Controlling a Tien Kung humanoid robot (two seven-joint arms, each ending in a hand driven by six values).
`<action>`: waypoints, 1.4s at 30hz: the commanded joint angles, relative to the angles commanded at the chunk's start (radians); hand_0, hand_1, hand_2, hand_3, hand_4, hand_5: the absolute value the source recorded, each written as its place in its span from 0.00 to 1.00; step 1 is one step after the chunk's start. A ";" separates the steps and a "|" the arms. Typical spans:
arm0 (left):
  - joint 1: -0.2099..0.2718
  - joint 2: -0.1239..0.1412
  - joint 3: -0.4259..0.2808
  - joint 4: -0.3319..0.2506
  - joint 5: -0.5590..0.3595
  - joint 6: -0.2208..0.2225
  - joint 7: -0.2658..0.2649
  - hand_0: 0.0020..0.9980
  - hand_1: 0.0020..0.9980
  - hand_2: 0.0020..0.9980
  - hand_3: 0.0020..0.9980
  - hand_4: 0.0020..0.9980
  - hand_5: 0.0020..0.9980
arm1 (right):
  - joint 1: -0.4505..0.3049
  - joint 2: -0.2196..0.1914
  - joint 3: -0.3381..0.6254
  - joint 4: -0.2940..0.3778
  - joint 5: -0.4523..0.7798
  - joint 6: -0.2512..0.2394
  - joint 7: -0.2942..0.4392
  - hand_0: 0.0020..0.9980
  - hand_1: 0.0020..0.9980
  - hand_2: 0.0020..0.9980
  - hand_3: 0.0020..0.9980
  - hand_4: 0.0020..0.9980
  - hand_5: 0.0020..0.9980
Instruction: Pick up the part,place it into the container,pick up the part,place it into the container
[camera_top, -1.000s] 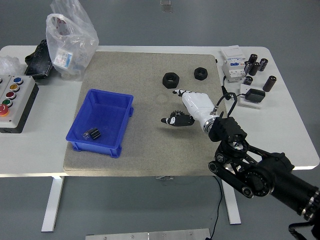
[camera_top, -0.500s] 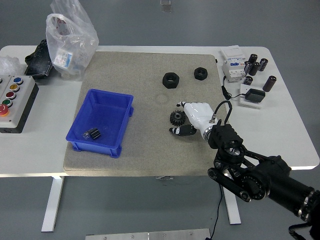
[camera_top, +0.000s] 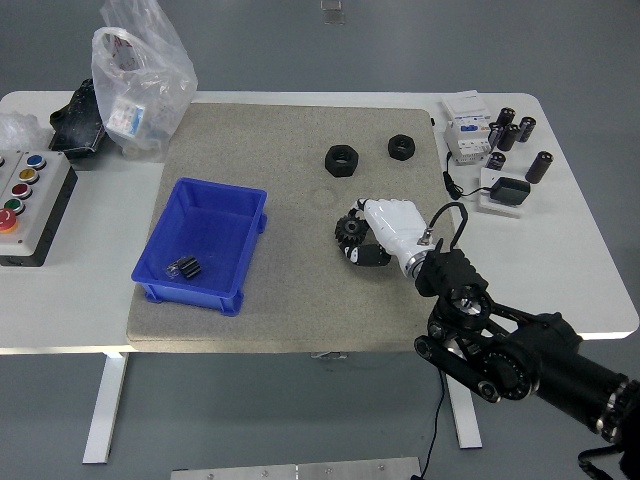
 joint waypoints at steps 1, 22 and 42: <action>0.000 0.000 -0.001 0.000 0.001 0.000 0.000 0.66 0.55 0.56 0.69 0.61 0.24 | 0.010 0.001 -0.005 0.010 -0.002 -0.005 0.003 0.29 0.43 0.23 0.37 0.33 0.20; -0.003 0.007 0.025 0.000 -0.028 0.002 0.011 0.66 0.55 0.56 0.70 0.61 0.25 | 0.173 0.124 -0.291 0.119 0.133 -0.083 0.104 0.37 0.60 0.58 0.44 0.42 0.03; -0.003 0.009 0.028 0.000 -0.032 0.002 0.014 0.66 0.55 0.56 0.70 0.61 0.25 | 0.173 0.124 -0.302 0.104 0.178 -0.047 0.137 0.40 0.80 0.93 0.94 0.61 0.24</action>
